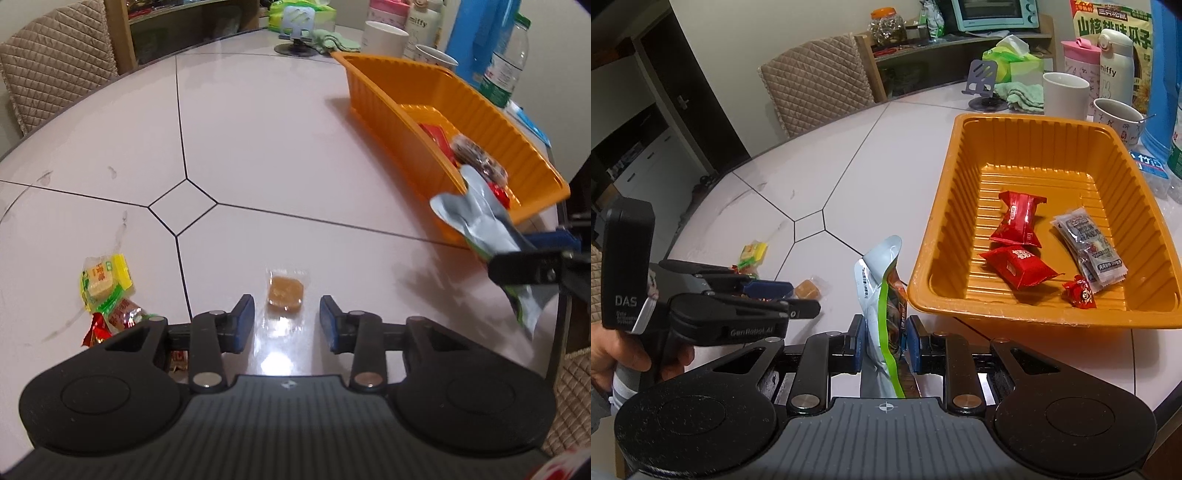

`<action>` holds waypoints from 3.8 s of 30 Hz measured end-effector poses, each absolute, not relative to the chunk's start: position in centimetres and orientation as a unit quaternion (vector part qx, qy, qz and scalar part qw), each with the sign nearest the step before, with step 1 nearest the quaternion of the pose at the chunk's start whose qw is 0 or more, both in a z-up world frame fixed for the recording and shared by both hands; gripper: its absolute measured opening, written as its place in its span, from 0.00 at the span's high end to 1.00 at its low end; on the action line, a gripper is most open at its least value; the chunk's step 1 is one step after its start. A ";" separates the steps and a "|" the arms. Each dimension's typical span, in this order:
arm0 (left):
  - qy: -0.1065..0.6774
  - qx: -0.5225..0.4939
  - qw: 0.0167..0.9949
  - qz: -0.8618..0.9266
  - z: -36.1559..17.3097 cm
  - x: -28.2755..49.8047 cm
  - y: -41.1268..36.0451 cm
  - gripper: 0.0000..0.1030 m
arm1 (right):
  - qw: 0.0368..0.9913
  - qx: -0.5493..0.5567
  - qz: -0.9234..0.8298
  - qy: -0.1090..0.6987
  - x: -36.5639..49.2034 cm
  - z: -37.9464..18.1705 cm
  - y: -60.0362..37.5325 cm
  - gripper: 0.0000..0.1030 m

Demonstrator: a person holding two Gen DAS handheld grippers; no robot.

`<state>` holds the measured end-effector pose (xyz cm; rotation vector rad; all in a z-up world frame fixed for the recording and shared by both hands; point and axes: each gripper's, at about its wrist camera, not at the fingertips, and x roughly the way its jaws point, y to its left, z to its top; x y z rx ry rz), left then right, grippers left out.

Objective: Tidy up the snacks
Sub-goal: 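Grasp the brown square candy with the left gripper while the right holds the silver-green bag, then carry both snacks over the orange tray and open both grippers to drop them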

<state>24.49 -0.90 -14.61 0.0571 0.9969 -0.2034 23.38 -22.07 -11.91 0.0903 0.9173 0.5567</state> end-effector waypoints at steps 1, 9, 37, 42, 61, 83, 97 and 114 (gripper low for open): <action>0.476 0.032 0.873 -0.096 -14.7 24.6 -1.1 0.66 | 0.859 0.043 0.265 0.437 23.4 -11.9 -22.1 0.77; 0.477 0.039 0.874 -0.087 -14.7 25.0 -1.2 0.78 | 0.861 0.047 0.264 0.433 23.5 -11.7 -22.1 0.77; 0.428 -0.031 0.896 -0.115 -6.5 21.9 -5.7 0.80 | 0.876 0.104 0.246 0.402 22.1 -8.9 -27.2 0.77; 0.414 -0.037 0.900 -0.134 -4.9 23.2 -8.4 0.80 | 0.882 0.127 0.227 0.394 22.9 -8.1 -30.1 0.77; 0.417 -0.040 0.899 -0.129 -5.1 34.2 -15.6 0.80 | 0.899 0.131 0.196 0.370 32.9 -7.4 -36.1 0.77; 0.435 -0.013 0.894 -0.105 -8.2 42.7 -17.7 0.83 | 0.895 0.036 0.205 0.394 42.1 -12.0 -34.3 0.77; 0.443 -0.013 0.889 -0.111 -8.6 42.8 -16.9 0.83 | 0.890 0.065 0.199 0.405 42.2 -12.1 -34.8 0.76; 0.440 -0.026 0.888 -0.128 -7.4 39.0 -16.1 0.62 | 0.902 0.081 0.186 0.381 37.9 -9.7 -35.5 0.36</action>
